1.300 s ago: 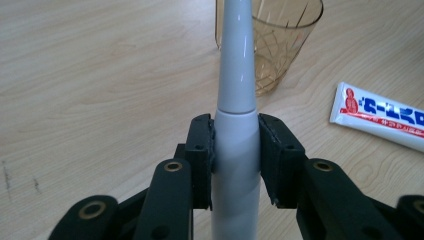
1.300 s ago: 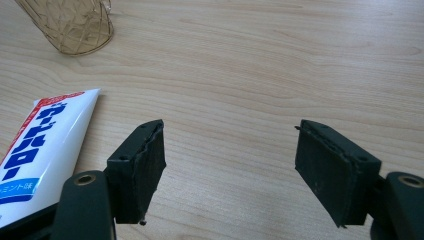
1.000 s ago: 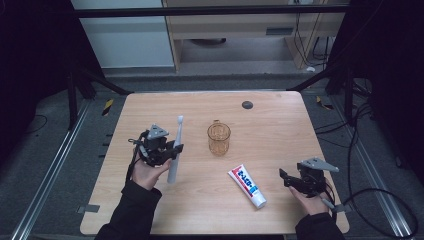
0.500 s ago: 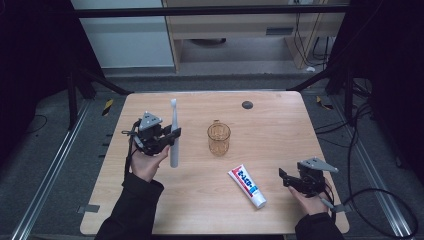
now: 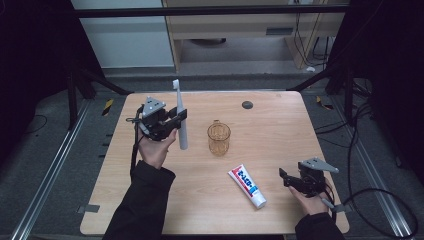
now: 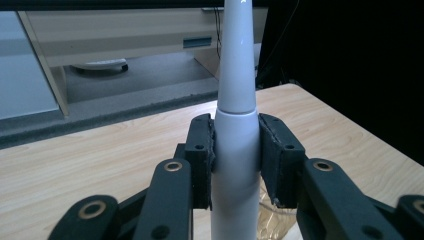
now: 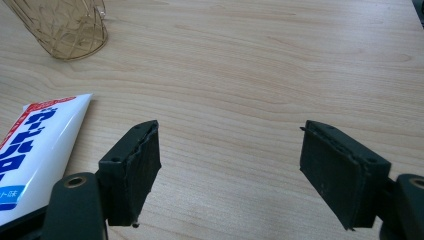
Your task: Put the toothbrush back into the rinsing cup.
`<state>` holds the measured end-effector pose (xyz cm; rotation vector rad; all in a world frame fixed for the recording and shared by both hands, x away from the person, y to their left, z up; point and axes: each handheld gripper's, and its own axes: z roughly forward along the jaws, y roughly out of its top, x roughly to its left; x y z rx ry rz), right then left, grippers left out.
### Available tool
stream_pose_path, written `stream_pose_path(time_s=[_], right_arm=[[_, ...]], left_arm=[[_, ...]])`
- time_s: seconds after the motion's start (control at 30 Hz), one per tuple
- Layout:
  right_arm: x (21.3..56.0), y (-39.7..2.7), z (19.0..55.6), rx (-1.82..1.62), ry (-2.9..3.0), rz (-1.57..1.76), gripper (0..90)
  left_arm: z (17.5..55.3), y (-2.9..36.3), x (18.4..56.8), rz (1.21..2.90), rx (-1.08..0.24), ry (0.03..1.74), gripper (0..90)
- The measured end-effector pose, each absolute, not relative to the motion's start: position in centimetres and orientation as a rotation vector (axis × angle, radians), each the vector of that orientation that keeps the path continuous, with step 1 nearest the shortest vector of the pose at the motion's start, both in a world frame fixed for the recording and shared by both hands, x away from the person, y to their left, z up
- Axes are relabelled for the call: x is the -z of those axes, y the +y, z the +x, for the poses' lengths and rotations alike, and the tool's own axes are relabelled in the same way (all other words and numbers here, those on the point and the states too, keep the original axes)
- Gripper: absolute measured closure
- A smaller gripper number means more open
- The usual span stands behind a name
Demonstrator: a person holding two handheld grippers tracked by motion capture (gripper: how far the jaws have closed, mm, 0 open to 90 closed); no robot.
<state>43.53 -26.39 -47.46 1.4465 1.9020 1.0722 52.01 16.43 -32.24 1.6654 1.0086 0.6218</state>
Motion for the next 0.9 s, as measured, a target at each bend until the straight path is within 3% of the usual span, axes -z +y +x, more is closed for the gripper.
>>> stream_pose_path(time_s=[0.9], right_arm=[[47.6, -26.5, 43.6, -1.094, 1.902, 1.455, 23.8]], left_arm=[[55.2, 10.4, 32.3, 1.54, -0.619, 0.925, 67.7]])
